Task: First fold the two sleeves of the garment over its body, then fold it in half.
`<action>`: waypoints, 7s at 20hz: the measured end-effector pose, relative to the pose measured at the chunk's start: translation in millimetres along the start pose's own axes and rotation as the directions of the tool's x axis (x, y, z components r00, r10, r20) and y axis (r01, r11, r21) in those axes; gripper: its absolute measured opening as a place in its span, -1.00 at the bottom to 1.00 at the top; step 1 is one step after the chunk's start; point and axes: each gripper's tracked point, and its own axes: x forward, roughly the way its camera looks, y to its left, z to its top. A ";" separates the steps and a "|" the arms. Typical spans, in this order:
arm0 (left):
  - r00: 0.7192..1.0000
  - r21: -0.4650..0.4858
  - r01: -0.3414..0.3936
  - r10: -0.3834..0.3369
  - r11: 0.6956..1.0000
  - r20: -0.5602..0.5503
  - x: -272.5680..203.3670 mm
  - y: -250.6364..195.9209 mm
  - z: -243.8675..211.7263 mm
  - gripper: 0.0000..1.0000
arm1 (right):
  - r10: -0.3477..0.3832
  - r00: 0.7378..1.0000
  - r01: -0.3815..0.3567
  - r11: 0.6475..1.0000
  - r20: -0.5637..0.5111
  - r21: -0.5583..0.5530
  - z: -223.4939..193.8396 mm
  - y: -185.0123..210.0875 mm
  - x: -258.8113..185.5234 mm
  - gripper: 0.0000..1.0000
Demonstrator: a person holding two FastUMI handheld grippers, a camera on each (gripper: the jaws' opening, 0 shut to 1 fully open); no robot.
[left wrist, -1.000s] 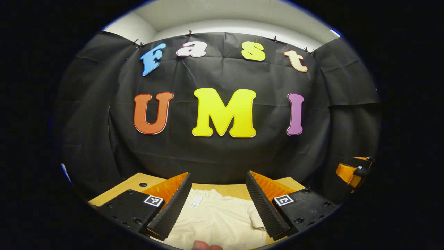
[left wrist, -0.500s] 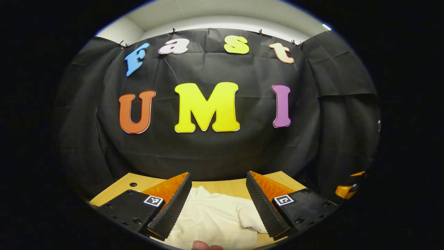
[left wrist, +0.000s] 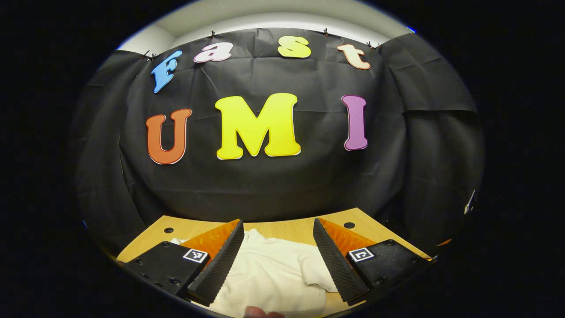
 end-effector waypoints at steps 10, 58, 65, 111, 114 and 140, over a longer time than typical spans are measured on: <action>1.000 0.018 -0.021 0.021 1.000 -0.015 -6.9 7.2 -2.8 0.99 | 0.020 0.995 -0.012 0.997 -0.102 0.078 -42.4 0.9 30.0 0.92; 0.930 -0.131 -0.357 0.365 0.925 0.038 -100.9 300.3 -16.1 0.99 | 0.414 0.857 -0.390 0.910 0.309 -0.136 382.3 351.7 -76.3 -0.82; 0.884 -0.115 -0.463 0.467 0.879 0.003 -143.7 370.9 -36.0 0.99 | 0.537 0.814 -0.473 0.834 0.221 -0.286 372.3 501.4 -36.9 -0.82; 0.891 0.035 -0.301 0.294 0.953 -0.347 -240.6 475.2 -276.6 1.00 | 0.638 0.754 -0.598 0.765 0.157 -0.240 247.3 590.3 -89.9 0.46; 0.877 0.044 -0.272 0.267 0.961 -0.399 -229.6 483.6 -318.8 1.00 | 0.605 0.781 -0.556 0.786 0.155 -0.268 232.0 553.4 -105.7 0.47; 0.847 -0.158 -0.268 0.154 0.950 -0.509 -193.9 483.1 -343.4 -0.90 | 0.449 0.889 -0.430 0.887 0.095 -0.166 188.2 457.2 -128.9 0.47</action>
